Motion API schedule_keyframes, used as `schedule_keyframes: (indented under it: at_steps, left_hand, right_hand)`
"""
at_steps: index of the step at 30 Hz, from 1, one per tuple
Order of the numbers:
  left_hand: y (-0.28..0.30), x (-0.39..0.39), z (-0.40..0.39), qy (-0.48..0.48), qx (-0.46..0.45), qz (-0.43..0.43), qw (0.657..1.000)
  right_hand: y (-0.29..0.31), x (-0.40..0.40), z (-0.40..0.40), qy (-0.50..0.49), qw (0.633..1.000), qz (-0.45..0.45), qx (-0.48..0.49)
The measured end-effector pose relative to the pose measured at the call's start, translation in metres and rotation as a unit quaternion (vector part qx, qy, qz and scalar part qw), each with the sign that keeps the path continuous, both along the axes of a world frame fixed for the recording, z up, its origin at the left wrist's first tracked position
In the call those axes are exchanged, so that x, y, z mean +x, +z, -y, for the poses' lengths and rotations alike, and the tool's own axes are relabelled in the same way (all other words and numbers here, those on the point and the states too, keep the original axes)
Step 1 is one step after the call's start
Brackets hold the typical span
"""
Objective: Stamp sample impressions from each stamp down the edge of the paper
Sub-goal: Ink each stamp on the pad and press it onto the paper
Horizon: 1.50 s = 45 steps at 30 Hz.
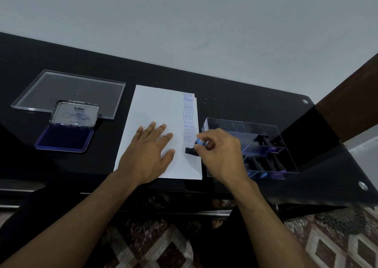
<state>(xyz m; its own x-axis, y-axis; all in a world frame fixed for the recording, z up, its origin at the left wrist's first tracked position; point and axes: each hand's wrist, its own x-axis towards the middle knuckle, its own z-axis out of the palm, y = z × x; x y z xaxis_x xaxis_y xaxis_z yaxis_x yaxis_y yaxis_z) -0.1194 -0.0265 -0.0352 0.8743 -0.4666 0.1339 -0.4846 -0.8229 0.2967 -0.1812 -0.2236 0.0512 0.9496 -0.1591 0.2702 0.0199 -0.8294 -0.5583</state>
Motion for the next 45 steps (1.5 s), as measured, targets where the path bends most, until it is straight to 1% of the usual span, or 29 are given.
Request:
schedule_keyframes:
  at_steps: [3,5,7,10,17,35,39,43,45]
  left_hand:
    - [0.000,0.000,0.000,-0.001,-0.003,-0.001,1.000]
    - [0.000,0.000,-0.001,0.000,-0.001,-0.002,1.000]
    - [0.001,0.000,-0.001,0.001,0.001,-0.004,1.000]
    - [0.001,-0.001,0.000,0.001,-0.002,-0.004,1.000]
    - [0.002,0.000,0.000,-0.002,-0.006,-0.003,1.000]
    - [0.003,0.000,0.000,-0.004,-0.009,-0.007,1.000]
    - [0.004,0.001,0.000,-0.011,-0.016,-0.015,1.000]
    - [0.011,0.002,-0.010,-0.004,-0.046,-0.018,0.999]
    - [0.015,0.002,-0.020,0.005,-0.039,-0.019,0.999]
  right_hand:
    - [0.002,-0.003,0.005,-0.075,0.986,0.070,0.134]
    - [0.002,-0.004,0.006,-0.107,0.969,0.082,0.207]
    - [-0.001,-0.005,0.006,-0.123,0.955,0.090,0.256]
    - [-0.006,-0.006,0.005,-0.138,0.941,0.093,0.295]
    - [-0.006,-0.006,0.003,-0.148,0.927,0.093,0.332]
    - [-0.004,-0.006,0.001,-0.135,0.929,0.090,0.332]
    - [-0.004,-0.004,-0.002,-0.134,0.931,0.085,0.329]
    - [-0.005,0.001,-0.011,-0.117,0.935,0.080,0.326]
    - [-0.004,0.003,-0.019,-0.112,0.937,0.072,0.324]
